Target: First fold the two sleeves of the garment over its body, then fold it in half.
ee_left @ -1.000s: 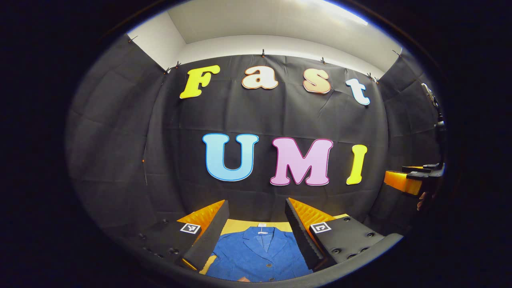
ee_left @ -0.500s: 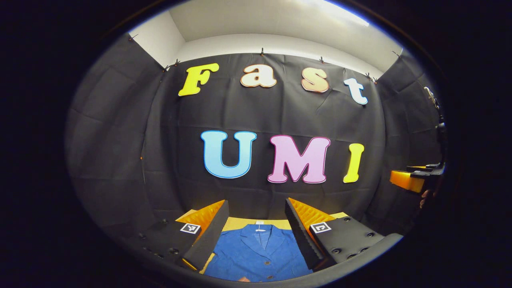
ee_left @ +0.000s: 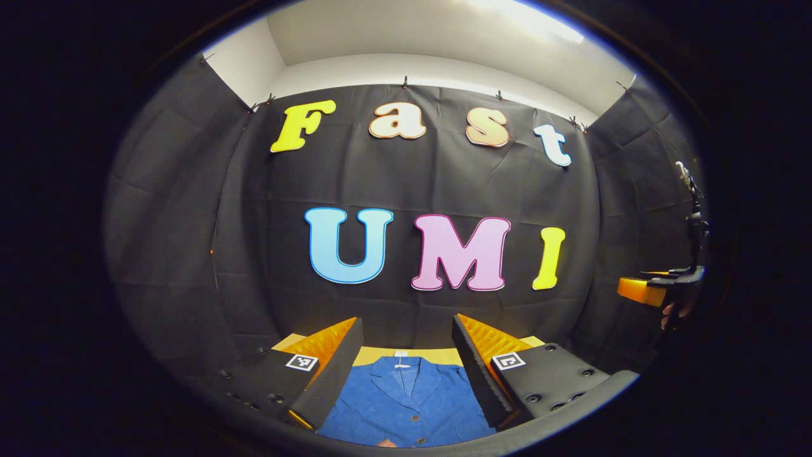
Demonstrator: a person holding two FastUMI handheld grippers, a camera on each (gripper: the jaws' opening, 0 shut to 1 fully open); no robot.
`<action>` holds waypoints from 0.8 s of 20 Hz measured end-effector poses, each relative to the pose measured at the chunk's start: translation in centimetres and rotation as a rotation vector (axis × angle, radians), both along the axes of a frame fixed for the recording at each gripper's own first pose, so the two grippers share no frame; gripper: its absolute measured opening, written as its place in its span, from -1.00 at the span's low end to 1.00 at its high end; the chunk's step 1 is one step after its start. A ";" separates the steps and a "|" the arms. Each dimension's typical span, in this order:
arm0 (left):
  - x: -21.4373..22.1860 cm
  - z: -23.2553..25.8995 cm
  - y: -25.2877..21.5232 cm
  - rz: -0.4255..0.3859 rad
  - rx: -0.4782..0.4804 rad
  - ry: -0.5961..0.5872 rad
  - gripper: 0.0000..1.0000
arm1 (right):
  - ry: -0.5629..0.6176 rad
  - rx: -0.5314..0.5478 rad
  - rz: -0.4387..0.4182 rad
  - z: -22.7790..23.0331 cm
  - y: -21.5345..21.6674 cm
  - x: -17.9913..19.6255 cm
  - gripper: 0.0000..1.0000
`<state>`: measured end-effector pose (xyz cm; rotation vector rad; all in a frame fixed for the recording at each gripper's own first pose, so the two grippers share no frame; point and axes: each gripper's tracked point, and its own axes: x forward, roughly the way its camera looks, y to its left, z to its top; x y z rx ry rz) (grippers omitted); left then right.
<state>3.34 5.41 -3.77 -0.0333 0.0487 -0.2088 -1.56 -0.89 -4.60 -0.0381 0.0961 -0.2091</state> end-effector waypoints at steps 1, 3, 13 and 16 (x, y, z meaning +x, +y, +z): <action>-0.1 -0.2 0.0 0.003 0.002 0.003 0.63 | 0.007 -0.007 0.002 -0.7 -1.0 0.3 0.75; 0.0 -0.7 -0.1 0.009 0.004 0.016 0.66 | 0.032 -0.028 0.012 -2.9 -2.9 1.2 0.94; -0.7 -2.0 -1.4 0.053 0.062 0.063 0.64 | 0.442 0.091 -0.095 -25.1 -14.6 4.0 0.95; -0.9 -2.4 -2.0 0.070 0.086 0.082 0.64 | 0.548 0.149 -0.134 -31.0 -17.3 3.4 0.96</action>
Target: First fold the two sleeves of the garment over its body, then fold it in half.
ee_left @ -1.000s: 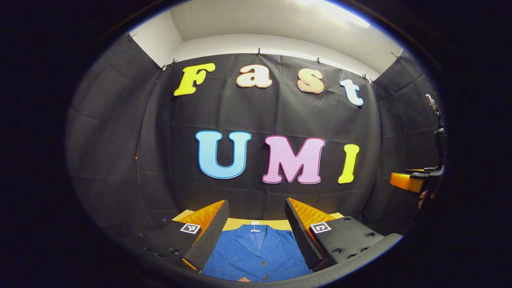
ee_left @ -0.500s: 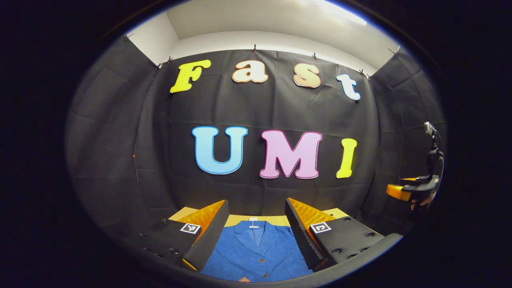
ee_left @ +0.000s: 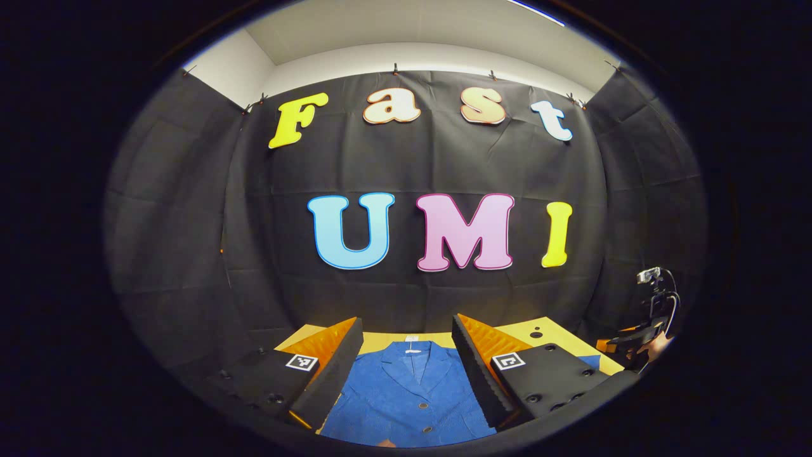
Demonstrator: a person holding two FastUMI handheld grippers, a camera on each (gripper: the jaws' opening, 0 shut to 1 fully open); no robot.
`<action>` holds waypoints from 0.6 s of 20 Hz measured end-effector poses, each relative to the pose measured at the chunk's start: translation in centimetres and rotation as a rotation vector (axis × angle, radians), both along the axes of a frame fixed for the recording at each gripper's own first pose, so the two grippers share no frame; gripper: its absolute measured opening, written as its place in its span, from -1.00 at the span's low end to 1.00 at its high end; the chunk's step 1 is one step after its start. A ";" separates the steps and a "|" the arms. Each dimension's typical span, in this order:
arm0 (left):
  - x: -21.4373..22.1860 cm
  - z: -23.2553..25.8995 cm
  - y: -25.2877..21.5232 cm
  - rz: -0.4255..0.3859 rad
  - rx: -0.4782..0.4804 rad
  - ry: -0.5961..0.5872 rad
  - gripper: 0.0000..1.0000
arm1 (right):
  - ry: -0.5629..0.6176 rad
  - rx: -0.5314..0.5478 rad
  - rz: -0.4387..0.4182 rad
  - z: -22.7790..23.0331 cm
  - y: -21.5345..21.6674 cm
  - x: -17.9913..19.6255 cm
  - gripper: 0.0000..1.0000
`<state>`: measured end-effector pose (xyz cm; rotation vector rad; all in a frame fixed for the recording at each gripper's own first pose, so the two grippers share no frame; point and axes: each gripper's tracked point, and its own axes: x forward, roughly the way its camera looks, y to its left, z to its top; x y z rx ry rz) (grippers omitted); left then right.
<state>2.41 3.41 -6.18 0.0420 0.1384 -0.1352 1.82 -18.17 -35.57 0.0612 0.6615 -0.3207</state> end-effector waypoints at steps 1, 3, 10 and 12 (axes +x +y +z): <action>-0.1 -0.3 -0.2 0.006 0.006 0.009 0.64 | 0.033 0.032 -0.026 -1.7 -0.9 -0.2 0.96; -0.1 -0.7 -0.2 0.026 0.019 0.022 0.64 | 0.095 0.097 -0.086 -4.6 -2.0 -0.5 0.97; 0.3 -1.0 -0.7 0.065 0.035 0.045 0.65 | 0.254 0.192 -0.187 -10.4 -2.9 -1.8 0.79; 0.5 -1.0 -0.8 0.069 0.037 0.041 0.65 | 0.263 0.199 -0.206 -10.9 -3.3 -1.9 0.99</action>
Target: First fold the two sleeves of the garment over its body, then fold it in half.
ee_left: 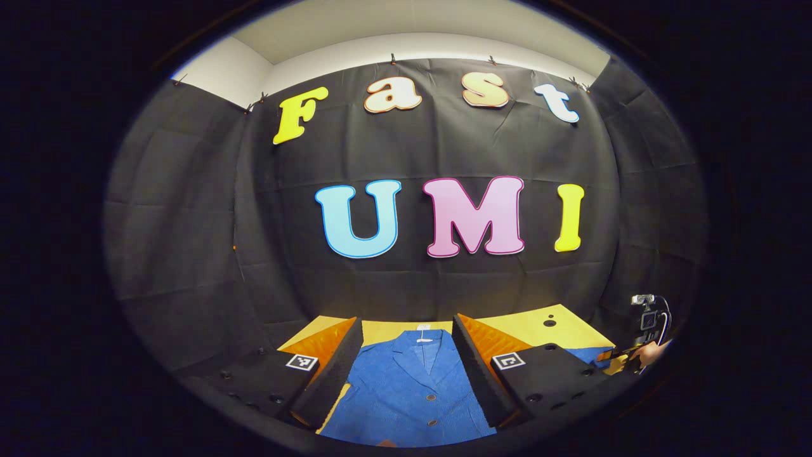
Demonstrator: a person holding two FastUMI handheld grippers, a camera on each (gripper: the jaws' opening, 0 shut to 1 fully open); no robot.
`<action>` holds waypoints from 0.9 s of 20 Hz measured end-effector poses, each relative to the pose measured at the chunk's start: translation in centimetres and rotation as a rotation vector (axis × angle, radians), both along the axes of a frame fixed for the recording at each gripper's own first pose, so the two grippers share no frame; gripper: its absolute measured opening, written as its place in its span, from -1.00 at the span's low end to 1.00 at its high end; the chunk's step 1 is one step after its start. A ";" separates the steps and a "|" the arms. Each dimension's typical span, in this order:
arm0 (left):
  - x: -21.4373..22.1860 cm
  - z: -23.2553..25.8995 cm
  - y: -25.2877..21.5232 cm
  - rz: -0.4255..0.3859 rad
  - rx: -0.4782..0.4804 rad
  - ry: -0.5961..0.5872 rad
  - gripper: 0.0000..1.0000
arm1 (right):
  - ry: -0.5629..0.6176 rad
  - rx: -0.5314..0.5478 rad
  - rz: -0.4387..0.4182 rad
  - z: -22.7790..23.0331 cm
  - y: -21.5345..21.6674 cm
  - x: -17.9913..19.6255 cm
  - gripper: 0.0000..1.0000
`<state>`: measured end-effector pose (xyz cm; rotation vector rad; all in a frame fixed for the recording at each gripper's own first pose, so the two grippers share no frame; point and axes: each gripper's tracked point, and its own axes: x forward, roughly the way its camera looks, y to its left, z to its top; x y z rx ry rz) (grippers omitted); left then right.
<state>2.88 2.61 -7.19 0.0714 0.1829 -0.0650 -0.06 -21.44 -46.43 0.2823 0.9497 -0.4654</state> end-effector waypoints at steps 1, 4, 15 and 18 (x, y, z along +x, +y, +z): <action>0.1 -0.1 0.0 0.001 0.000 0.000 0.65 | 0.003 -0.003 -0.009 -0.3 -0.1 0.3 1.00; 0.8 -0.7 -0.5 -0.003 -0.013 0.013 0.65 | 0.046 -0.032 0.017 -0.4 0.3 -0.1 0.75; 1.0 -0.7 0.0 -0.024 0.012 0.000 0.65 | 0.082 0.003 -0.002 -0.5 1.9 0.9 -0.71; 0.8 -0.6 0.7 -0.011 0.008 0.002 0.65 | 0.088 -0.004 0.010 -0.5 2.1 0.8 -0.96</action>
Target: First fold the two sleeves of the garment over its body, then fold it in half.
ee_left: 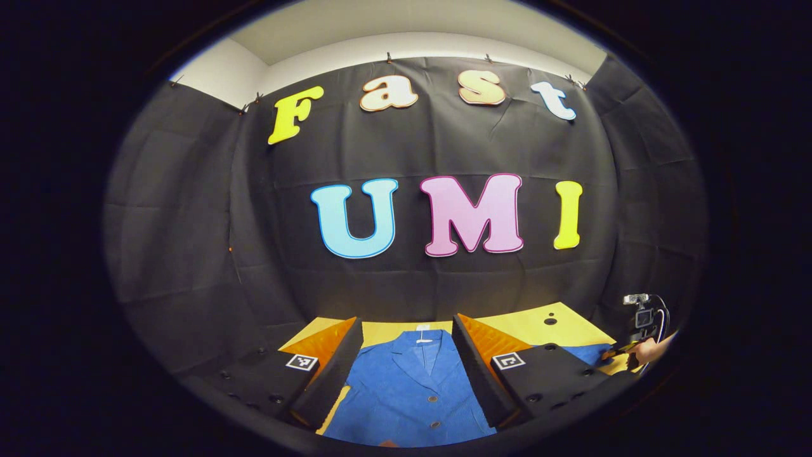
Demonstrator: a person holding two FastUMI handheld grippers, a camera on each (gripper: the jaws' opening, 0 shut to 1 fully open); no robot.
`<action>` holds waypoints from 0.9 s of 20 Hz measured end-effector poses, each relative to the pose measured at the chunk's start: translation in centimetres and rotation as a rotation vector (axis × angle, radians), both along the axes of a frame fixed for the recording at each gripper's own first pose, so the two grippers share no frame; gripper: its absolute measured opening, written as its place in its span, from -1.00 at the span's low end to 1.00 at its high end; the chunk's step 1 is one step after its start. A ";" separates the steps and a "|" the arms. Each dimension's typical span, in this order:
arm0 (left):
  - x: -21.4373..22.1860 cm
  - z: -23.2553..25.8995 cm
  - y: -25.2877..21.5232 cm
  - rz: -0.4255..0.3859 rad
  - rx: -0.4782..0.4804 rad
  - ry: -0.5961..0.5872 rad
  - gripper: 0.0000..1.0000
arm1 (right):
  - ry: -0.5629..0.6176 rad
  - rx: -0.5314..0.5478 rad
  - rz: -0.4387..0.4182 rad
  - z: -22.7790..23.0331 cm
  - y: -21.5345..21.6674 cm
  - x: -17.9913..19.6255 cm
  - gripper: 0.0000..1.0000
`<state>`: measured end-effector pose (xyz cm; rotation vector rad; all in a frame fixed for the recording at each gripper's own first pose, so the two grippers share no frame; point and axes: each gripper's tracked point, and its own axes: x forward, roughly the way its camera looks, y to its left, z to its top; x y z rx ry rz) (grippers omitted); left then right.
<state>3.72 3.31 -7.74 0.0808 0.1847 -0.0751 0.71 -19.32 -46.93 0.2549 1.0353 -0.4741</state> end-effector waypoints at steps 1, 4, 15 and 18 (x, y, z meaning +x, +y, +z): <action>0.0 -0.1 0.2 0.003 -0.002 -0.001 0.65 | 0.001 -0.005 0.006 0.0 0.1 0.0 -0.96; -0.1 -0.1 0.5 0.005 -0.005 -0.002 0.62 | -0.021 0.005 0.020 1.2 1.3 -0.1 -0.96; -0.2 -0.7 2.7 -0.048 -0.099 -0.025 0.65 | -0.319 -0.087 0.116 15.2 11.7 0.2 -0.96; -0.3 -0.7 5.0 -0.039 -0.116 -0.038 0.64 | -0.401 -0.178 0.197 19.3 16.1 1.3 -0.96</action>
